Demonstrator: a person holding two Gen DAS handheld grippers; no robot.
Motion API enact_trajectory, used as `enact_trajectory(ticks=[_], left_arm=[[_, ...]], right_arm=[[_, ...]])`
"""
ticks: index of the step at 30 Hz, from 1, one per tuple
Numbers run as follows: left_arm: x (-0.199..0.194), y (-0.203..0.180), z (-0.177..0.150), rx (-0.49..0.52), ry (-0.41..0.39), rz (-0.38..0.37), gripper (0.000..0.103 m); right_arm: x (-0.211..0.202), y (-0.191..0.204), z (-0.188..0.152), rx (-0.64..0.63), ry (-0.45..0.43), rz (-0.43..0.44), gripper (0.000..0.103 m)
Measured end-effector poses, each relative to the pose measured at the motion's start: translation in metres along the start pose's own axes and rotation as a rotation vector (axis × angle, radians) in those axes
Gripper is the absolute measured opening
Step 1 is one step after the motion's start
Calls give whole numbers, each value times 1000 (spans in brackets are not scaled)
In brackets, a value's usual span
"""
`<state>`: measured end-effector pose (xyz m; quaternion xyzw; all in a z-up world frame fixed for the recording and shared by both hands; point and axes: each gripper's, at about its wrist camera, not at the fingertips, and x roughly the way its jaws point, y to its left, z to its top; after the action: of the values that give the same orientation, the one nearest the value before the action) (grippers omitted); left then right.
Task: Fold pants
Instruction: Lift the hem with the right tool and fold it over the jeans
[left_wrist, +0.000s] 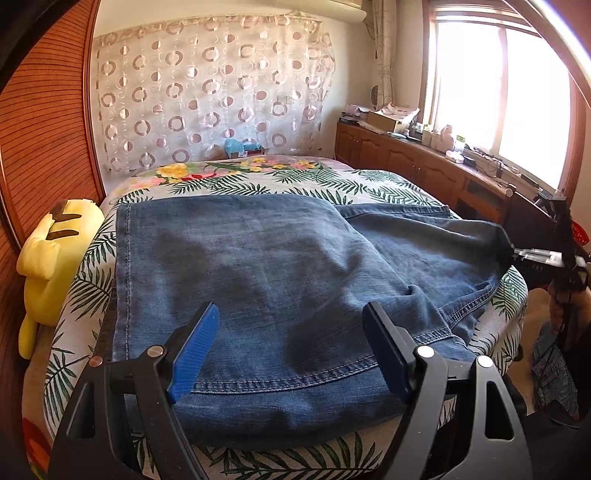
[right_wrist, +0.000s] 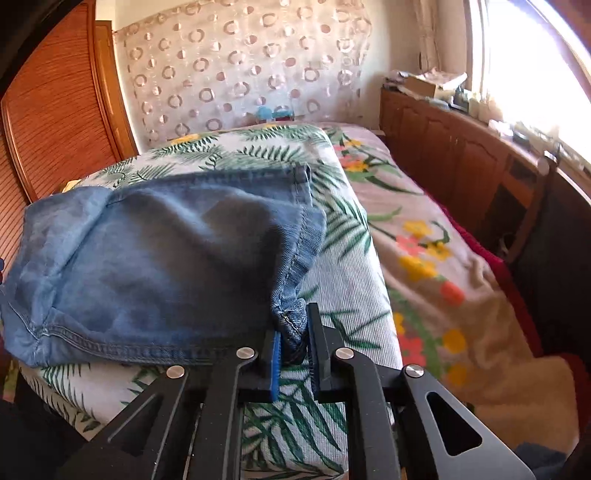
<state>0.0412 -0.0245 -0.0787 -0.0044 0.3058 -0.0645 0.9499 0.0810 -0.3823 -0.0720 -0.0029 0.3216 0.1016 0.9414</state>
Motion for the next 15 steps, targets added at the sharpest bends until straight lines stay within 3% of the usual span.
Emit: enact_trajectory(ticks=[7,15], left_arm=[[-14,10,4,-27,-33,12,80],[-39,32,7,-67,-86,43,80]], right_arm=[[-51,40,54,-86,-158,133,10],[-103,148,113,-305,-306,370,10]])
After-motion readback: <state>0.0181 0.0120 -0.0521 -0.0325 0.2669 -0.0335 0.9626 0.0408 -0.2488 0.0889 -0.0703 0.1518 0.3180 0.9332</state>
